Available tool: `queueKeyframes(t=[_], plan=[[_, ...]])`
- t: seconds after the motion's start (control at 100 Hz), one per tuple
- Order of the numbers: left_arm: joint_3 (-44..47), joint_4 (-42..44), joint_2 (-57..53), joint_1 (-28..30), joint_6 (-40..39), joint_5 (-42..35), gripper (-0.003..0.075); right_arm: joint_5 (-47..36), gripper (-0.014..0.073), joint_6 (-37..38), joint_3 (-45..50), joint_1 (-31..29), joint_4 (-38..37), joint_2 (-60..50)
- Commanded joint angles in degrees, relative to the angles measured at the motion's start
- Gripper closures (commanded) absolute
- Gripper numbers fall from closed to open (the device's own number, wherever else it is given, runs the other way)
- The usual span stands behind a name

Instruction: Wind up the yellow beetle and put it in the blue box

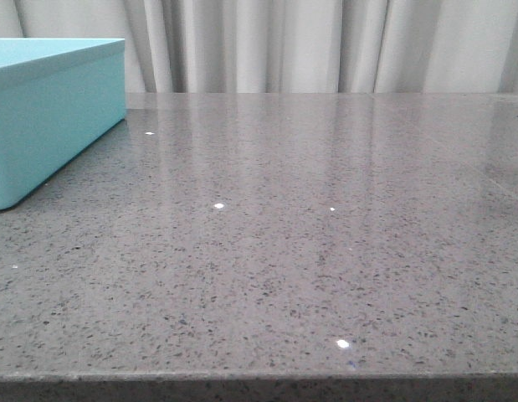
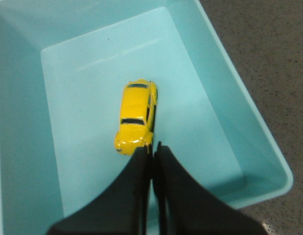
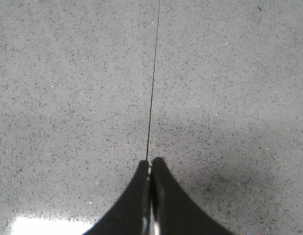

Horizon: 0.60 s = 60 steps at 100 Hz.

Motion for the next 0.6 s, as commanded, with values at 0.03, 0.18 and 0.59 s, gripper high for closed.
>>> queueKeyframes(t=[0.03, 0.18, 0.59], plan=[[5.03, -2.83, -7.10, -0.05, 0.08, -6.66, 0.0739, -6.21, 0.0659, -0.73, 2.95, 0.03, -1.15, -5.51], [14.48, -5.51, -15.61, -0.05, 0.08, -11.83, 0.0739, -11.57, 0.0659, -0.73, 9.59, 0.03, -1.15, -11.65], [32.55, -8.84, -37.69, -0.05, -0.39, -18.51, 0.0739, -22.72, 0.0659, -0.73, 28.02, 0.03, -1.15, -27.95]])
